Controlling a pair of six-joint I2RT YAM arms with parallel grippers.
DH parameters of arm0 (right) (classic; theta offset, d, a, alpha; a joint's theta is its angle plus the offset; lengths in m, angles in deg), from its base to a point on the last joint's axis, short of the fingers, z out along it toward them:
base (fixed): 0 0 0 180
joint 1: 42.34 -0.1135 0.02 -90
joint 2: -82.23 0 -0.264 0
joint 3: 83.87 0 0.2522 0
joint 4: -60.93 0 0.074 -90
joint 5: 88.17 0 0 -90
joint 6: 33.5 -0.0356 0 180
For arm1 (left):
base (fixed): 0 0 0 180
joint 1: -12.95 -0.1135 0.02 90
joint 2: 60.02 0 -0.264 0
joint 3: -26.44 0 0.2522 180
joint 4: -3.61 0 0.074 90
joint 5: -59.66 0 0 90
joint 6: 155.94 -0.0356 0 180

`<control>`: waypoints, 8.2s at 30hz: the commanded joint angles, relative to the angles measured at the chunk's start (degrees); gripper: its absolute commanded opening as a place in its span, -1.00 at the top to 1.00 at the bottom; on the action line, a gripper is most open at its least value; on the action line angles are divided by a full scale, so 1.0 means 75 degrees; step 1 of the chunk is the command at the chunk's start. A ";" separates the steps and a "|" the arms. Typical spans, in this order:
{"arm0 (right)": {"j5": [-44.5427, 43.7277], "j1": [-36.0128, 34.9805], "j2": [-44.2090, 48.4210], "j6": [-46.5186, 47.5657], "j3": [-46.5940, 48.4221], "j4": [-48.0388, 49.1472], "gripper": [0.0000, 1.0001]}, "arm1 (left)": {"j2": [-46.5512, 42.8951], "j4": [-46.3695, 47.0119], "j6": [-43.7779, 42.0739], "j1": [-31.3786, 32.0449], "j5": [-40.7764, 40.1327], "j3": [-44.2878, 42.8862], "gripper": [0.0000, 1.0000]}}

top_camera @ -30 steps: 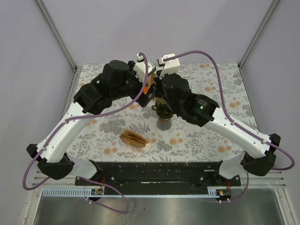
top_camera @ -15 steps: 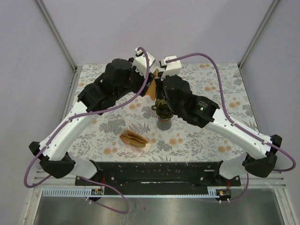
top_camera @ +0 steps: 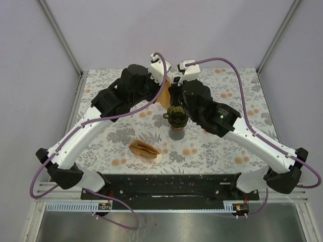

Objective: Place the coffee filter in the dripper

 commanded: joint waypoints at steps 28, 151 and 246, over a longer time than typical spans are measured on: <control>0.0751 0.0907 0.0299 0.0422 -0.0823 -0.0279 1.00 | -0.0053 -0.0306 0.0832 -0.0544 0.1020 0.0054 1.00; 0.5639 0.3287 -0.2372 0.0726 0.0784 -0.3235 1.00 | 0.3382 -0.0623 0.0210 -0.1259 0.4582 -0.0908 0.43; 0.6026 0.3287 -0.1365 0.1077 -0.0037 -0.2239 0.44 | 0.2363 0.0420 -0.0363 -0.1341 0.4618 0.0287 1.00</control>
